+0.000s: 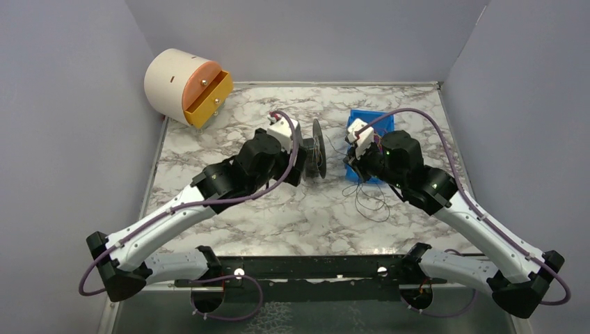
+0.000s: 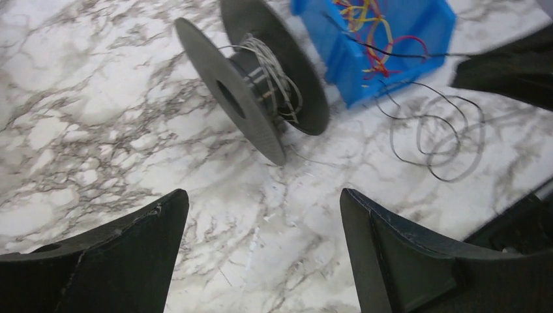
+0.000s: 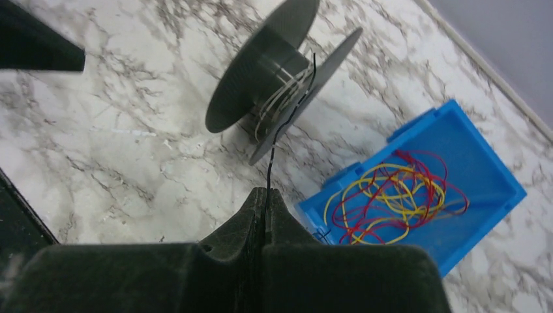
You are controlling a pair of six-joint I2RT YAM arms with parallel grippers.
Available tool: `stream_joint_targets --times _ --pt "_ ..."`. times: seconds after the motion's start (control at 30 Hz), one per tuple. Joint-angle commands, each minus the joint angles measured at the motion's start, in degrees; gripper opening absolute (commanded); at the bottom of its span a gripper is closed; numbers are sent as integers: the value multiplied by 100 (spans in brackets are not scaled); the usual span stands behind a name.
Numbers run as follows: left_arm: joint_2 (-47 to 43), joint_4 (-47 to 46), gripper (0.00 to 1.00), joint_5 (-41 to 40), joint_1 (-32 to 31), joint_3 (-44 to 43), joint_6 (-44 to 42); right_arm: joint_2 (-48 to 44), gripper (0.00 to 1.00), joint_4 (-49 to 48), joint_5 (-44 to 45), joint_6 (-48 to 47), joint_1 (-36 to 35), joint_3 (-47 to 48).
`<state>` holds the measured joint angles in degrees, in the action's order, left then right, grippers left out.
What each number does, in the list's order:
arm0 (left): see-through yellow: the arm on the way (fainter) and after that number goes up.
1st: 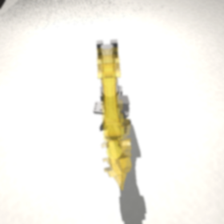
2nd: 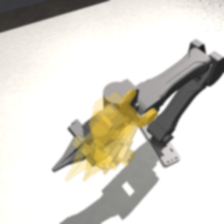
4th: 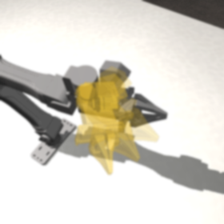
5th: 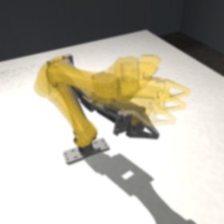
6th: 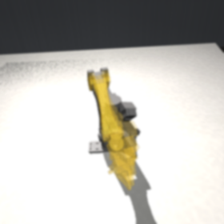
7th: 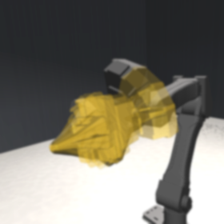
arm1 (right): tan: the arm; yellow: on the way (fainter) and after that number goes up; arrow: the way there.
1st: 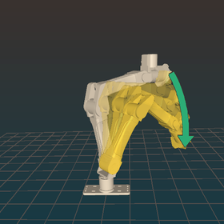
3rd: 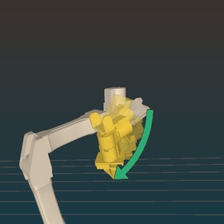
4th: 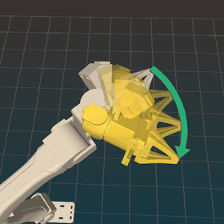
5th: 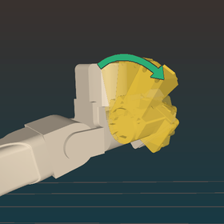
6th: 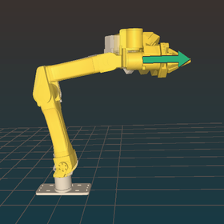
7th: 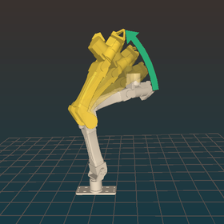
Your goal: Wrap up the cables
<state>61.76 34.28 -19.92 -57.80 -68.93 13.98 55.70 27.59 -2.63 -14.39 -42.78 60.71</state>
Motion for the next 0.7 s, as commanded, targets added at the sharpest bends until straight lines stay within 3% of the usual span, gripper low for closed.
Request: stream_joint_targets --times 0.0,0.23,0.37,0.67 --pt "313 -625 87 764 995 99 190 136 1 426 942 518 -28 92" --pt "886 -1239 87 1943 1799 45 455 581 1 711 333 878 -28 374" --pt "1316 -1359 87 2380 1878 -42 568 773 1 850 217 1076 -28 501" --pt "2061 -1314 80 2452 1877 -198 553 506 1 878 -160 1404 -28 412"
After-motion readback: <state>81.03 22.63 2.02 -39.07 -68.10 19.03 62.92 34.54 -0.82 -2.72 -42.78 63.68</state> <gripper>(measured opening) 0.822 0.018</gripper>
